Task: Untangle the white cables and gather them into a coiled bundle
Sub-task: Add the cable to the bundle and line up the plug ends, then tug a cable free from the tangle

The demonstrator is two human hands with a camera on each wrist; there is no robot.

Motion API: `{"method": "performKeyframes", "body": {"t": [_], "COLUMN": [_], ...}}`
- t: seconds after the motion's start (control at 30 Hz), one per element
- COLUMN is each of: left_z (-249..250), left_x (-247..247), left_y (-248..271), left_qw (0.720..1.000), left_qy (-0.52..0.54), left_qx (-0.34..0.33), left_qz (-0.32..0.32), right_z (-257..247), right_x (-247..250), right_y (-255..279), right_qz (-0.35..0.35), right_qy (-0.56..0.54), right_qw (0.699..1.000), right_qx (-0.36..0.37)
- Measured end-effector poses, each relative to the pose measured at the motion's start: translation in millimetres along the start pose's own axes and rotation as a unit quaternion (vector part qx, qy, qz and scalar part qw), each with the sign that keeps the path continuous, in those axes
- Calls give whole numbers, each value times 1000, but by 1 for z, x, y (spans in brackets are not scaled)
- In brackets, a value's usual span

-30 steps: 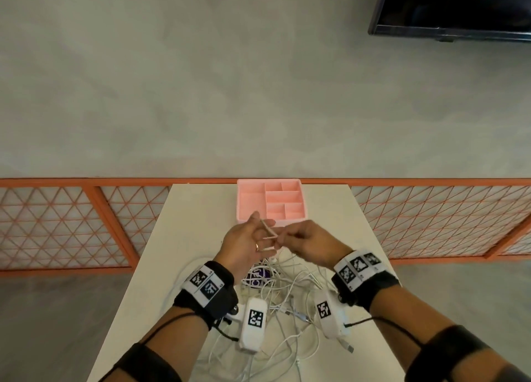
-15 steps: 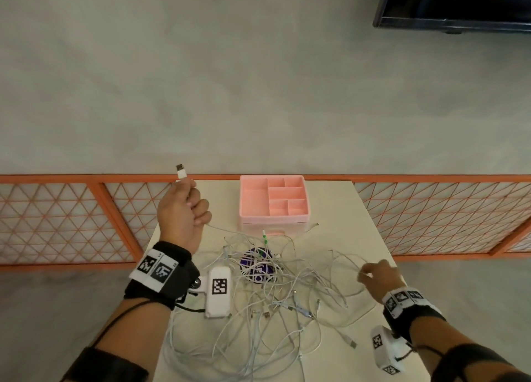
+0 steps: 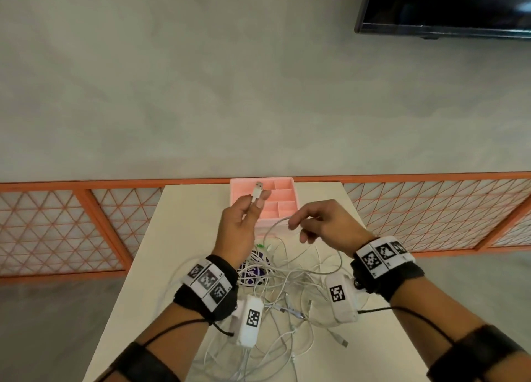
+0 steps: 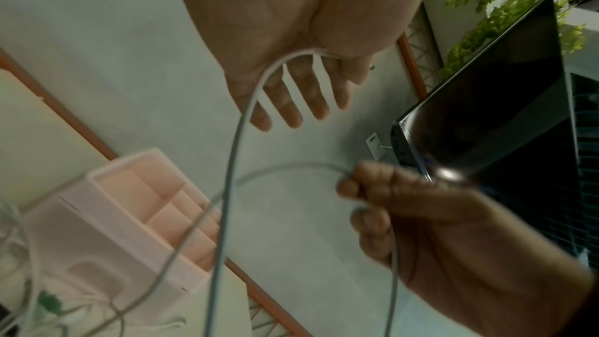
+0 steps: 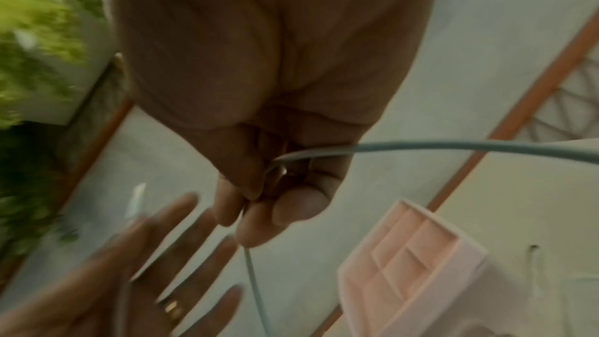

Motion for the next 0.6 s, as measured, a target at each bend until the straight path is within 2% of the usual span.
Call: {"method": "performKeyframes", "body": {"t": [0.07,0.2,0.3,0.43,0.47,0.53,0.6], "left_z": [0,-13,-31,-62,-67,-69,-65], "left_x": [-11,-17,-11,8,14,20,21], "left_y": [-2,6,14,23,23,23,21], "left_qw": [999,996,998,998,997,997,996], "left_qy": [17,66,48,9,3,-6,-1], "left_qx": [0,45,44,68,73,79,88], "left_qz": [-28,-37,-21,2,9,13,20], "right_z": [-17,-46,-59,-67,-65,-52,-27], "right_x": [-11,8,38,97,108,115,112], "right_y": [-1,-5,-5,2,2,-3,-11], "right_qz": [1,125,215,338,348,329,286], "right_qy": [0,-112,-208,-294,-284,-191,22], "right_qw": [999,979,943,879,881,921,958], "right_qx": [42,114,145,163,148,84,-16]}}
Point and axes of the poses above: each hand's wrist, its own y-axis away from the middle knuckle, its own x-axis out of the back of the hand, z = x × y, the point moved 6 cm from there along -y, towards the middle knuckle, and after that the axes turned 1 degree about y, right-handed, at the moved point
